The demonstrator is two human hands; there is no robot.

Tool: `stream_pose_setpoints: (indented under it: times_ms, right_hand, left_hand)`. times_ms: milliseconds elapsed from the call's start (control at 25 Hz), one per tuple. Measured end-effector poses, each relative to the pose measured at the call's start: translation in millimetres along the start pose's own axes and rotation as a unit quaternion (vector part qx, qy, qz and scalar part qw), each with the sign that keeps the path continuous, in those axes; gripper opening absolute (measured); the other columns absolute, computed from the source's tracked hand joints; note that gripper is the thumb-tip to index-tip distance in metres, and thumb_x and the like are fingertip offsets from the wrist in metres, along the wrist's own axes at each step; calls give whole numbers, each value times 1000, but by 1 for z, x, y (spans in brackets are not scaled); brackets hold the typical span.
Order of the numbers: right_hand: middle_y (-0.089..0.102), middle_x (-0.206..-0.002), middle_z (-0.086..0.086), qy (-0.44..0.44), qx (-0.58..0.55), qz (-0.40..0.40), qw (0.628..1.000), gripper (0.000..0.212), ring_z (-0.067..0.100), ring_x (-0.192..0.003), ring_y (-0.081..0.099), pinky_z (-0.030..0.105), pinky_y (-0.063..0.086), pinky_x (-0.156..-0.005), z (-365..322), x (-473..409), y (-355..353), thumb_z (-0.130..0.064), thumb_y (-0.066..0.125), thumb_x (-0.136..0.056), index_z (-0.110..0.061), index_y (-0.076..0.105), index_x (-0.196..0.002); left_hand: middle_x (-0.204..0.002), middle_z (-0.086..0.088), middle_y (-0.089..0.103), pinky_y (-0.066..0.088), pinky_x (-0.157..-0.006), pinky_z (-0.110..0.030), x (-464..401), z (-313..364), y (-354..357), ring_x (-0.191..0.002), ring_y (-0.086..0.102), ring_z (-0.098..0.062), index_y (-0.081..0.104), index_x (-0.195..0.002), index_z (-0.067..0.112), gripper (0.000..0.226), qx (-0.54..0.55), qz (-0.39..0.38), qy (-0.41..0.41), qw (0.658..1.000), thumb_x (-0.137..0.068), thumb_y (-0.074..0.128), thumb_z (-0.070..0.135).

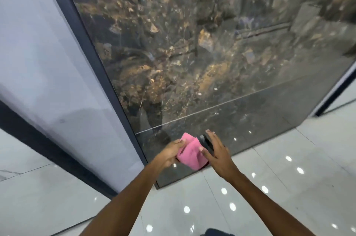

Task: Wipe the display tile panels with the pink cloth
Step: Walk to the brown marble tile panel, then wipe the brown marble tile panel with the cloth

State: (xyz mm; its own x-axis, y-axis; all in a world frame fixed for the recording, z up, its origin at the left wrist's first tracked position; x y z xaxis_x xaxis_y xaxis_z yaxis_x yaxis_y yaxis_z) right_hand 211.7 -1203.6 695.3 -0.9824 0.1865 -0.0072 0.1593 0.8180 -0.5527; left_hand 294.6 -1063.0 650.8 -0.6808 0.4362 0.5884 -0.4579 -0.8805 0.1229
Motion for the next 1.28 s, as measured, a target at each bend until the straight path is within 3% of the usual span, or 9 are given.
stream_pose_setpoints:
  times_ms: [160,280,400,480,560,760,920,1080,1280]
  right_hand:
    - [62,-111,-29,32,-54,-61,996,33,12,-117,54,48,26,-114,17,-50,-20,-73,32,-88,-61,52,-111]
    - [71,-80,-12,-6,-35,-71,997,49,14,-91,65,30,43,-95,24,-63,-27,-78,34,-83,-42,66,-89]
    - [61,-123,-5,24,-120,-11,992,42,12,-114,56,8,39,-90,41,-75,-40,-39,67,-88,-24,56,-126]
    - [41,-139,-10,67,-203,-49,976,87,8,-128,40,25,33,-108,56,-85,-37,-38,80,-75,-17,34,-146]
    - [51,-138,-6,118,-325,-93,934,107,12,-122,52,36,43,-104,63,-91,-30,-48,89,-55,-14,37,-143]
    - [70,-108,17,190,-339,-33,921,68,26,-89,70,29,55,-66,86,-99,-35,-18,88,-66,3,54,-121]
    - [61,-121,4,161,-326,36,931,78,23,-103,62,40,52,-90,84,-105,-50,-5,76,-80,-27,33,-142]
    - [58,-122,-10,110,-303,-50,945,81,17,-107,60,40,49,-97,61,-109,-47,-2,66,-88,-46,27,-144]
    - [65,-91,1,73,-279,-28,957,29,20,-92,56,12,46,-70,46,-111,-43,10,58,-88,-17,65,-88]
  left_hand:
    - [-113,-18,66,53,-75,-34,-26,40,-8,-91,63,-25,58,-119,4,33,-2,129,150,980,-105,41,28]
    - [-114,-15,63,53,-82,-39,-19,45,-15,-95,60,-23,56,-122,3,36,106,239,186,947,-105,40,29]
    - [-114,-14,65,57,-78,-31,-22,51,-4,-93,64,-20,55,-125,4,36,154,196,182,951,-106,38,29]
    - [-107,-13,68,58,-75,-31,-26,60,9,-89,66,-20,59,-121,4,35,172,136,129,967,-105,41,29]
    - [-102,-12,71,57,-78,-36,-30,64,19,-90,68,-21,61,-119,5,38,177,88,73,977,-103,42,34]
    - [-119,-14,66,51,-84,-42,-40,32,25,-100,65,-26,60,-125,15,57,77,27,-31,996,-88,49,56]
    - [-114,-6,62,56,-70,-38,-43,20,19,-93,62,-19,34,-142,28,64,84,79,1,993,-89,68,17]
    - [-99,-4,60,55,-56,-26,-35,38,14,-82,60,-17,47,-128,21,41,7,89,87,992,-94,60,3]
    - [-89,4,57,41,-77,-26,-20,59,-15,-91,50,-18,60,-86,22,18,-207,151,194,947,-97,56,8]
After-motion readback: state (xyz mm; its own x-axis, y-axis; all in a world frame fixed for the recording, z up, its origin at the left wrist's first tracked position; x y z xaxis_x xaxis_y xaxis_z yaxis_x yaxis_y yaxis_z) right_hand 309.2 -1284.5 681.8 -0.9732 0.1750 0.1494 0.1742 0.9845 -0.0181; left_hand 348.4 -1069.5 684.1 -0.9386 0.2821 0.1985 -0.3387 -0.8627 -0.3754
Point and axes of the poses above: each hand's wrist, its own x-axis away from the middle knuckle, its own y-axis out of the palm, z = x × y, the point moved 8 cm from there along -x, towards the middle knuckle
